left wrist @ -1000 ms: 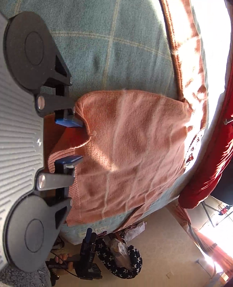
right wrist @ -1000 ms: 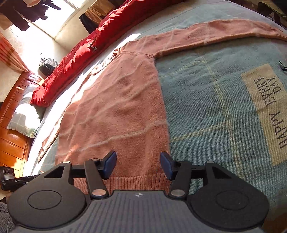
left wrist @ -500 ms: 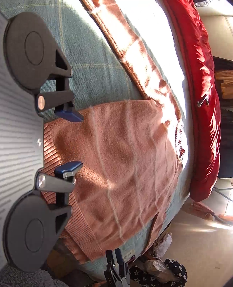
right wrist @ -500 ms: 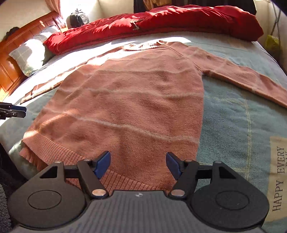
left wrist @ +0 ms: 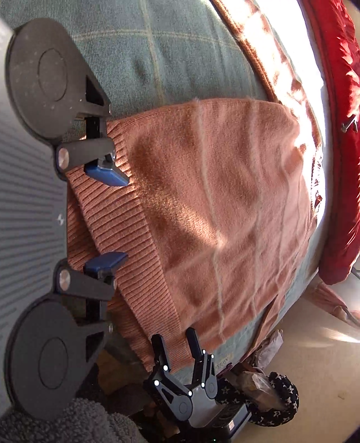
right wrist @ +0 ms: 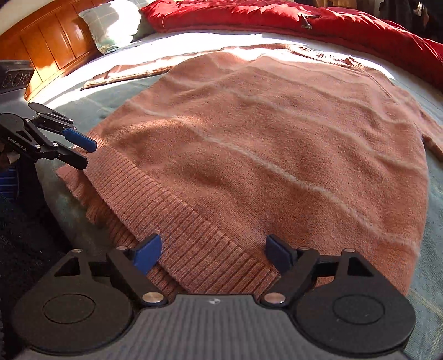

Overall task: Fold clothes
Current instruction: 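Move the left gripper across the sweater body toward the sleeve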

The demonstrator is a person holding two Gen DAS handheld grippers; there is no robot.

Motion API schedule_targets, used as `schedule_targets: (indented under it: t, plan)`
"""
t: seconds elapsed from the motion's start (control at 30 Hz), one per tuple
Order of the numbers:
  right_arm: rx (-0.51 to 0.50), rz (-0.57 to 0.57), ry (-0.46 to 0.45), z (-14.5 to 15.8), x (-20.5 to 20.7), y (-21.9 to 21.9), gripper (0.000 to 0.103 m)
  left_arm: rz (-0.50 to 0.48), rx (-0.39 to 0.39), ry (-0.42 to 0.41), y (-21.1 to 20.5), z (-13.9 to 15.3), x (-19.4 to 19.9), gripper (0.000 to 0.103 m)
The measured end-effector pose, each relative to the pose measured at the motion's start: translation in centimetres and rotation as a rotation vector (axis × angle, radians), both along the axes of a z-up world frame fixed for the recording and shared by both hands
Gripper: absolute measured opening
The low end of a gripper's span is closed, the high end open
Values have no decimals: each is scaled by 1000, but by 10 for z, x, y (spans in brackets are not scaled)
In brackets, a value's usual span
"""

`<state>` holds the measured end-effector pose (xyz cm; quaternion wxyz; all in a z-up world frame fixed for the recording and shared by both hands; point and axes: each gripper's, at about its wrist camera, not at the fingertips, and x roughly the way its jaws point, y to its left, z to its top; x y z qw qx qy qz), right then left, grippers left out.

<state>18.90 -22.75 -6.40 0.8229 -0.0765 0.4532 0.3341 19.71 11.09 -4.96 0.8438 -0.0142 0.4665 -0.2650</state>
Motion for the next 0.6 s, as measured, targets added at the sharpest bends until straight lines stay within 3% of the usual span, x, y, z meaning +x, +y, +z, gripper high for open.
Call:
schedule_targets:
  t: [0.13, 0.23, 0.43, 0.53, 0.6]
  plan:
    - [15, -47, -25, 5, 2, -6, 86, 32, -10, -103, 6, 19, 45, 53]
    - [14, -93, -45, 9, 11, -7, 86, 127, -107, -135, 21, 25, 99, 53]
    - [26, -172, -59, 16, 7, -20, 86, 470, -499, 59, 87, -8, 184, 50]
    - [52, -257, -51, 18, 6, -35, 86, 574, -628, 166, 106, -38, 208, 51]
    - [70, -313, -39, 17, 8, -45, 87, 613, -651, 235, 107, -59, 220, 51]
